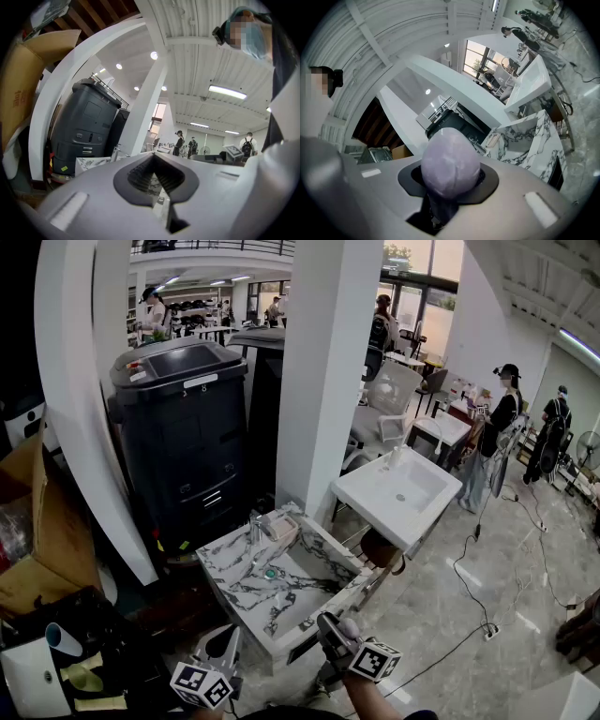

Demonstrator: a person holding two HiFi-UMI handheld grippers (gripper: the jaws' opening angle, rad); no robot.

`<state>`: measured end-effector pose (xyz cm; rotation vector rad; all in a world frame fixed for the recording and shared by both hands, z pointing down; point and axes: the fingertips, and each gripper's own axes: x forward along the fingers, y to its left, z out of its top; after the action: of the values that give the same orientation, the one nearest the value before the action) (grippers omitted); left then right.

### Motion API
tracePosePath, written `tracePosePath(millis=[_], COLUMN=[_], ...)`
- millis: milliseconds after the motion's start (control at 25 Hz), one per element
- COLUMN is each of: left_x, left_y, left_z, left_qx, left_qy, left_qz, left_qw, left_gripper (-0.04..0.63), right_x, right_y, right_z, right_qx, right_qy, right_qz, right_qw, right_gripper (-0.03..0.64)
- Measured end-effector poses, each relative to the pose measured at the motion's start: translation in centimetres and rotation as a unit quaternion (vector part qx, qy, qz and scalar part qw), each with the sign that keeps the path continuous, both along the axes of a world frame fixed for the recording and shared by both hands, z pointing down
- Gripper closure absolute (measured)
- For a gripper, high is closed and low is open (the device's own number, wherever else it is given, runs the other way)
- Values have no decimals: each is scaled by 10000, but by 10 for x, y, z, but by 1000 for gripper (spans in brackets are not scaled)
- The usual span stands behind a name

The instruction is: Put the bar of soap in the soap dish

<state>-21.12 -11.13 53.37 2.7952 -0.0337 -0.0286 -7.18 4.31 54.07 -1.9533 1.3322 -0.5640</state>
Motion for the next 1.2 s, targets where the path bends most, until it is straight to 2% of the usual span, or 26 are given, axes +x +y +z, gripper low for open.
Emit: tracePosePath(millis=[240,560,840,1200], left_x=[-3,13,62,142], left_y=[-8,-4,7,56], left_z=[1,10,7,1], left_qx=[200,168,246,269], left_qy=[-42,-71,-85,-39], left_qz=[-73,-33,-384,-868], left_qw=[9998,9998,9989,9959], left_gripper=[541,541,541,541], right_x=[1,20,65,132], right_y=[-2,-5,-7,13], right_z=[0,3,1,7], right_qx=[-9,67,23,-169], right_qy=[-6,-90,-54,25], right_qz=[-40,-223,-725,-1496], right_qw=[10000,9997,9974,9886], right_gripper=[508,508,508,508])
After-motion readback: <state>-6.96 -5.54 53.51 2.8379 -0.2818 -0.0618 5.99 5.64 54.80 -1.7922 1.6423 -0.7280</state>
